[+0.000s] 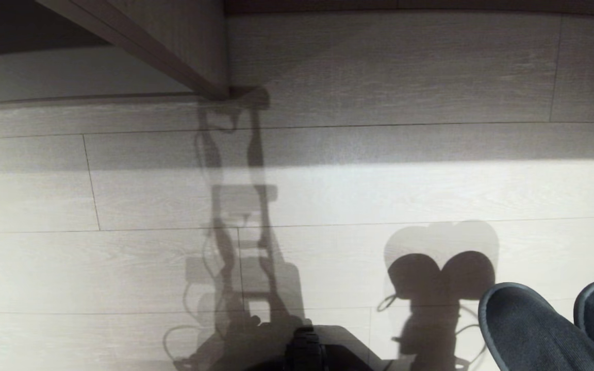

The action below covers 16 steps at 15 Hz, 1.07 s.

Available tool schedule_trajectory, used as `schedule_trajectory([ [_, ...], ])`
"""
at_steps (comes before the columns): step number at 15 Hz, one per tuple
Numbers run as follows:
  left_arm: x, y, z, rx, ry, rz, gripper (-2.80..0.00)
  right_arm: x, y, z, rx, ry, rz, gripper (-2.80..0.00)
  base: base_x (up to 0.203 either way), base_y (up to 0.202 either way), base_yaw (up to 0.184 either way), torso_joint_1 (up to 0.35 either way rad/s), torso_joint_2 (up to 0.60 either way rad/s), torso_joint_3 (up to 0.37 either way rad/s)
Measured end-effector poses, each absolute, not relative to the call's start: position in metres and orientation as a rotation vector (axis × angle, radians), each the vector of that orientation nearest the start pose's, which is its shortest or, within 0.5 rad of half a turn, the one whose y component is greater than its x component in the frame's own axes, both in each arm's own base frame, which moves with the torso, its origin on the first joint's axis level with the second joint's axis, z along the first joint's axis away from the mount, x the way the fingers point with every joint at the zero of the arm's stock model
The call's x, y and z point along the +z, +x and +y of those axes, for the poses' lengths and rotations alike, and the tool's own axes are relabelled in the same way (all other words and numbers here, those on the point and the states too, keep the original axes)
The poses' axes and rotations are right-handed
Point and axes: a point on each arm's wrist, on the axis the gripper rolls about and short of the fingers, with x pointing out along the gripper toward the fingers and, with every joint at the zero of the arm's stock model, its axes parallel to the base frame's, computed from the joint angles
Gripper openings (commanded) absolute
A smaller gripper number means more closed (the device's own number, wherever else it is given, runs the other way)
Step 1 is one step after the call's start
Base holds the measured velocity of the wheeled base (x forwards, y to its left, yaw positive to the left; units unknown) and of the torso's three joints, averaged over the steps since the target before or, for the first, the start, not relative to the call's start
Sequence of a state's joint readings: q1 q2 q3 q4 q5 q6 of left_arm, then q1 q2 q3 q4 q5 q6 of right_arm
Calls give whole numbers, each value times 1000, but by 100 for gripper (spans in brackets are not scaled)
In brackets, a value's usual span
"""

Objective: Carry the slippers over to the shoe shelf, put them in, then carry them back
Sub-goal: Place the slippers into the shoe cabinet

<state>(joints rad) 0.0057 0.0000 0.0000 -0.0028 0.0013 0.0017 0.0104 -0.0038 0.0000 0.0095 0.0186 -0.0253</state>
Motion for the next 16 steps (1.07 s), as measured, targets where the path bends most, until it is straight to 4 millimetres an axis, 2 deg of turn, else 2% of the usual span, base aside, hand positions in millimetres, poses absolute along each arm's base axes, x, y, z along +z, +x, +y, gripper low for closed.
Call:
schedule_trajectory([
  [10,76,-23,0,7,-1,-3,-280,74,-23,0,29,-25,5,-280,0,0,0,0,0,5],
  [16,76,-23,0,6,-2,-2,-280,74,-23,0,30,-24,6,-280,0,0,0,3,3,189],
])
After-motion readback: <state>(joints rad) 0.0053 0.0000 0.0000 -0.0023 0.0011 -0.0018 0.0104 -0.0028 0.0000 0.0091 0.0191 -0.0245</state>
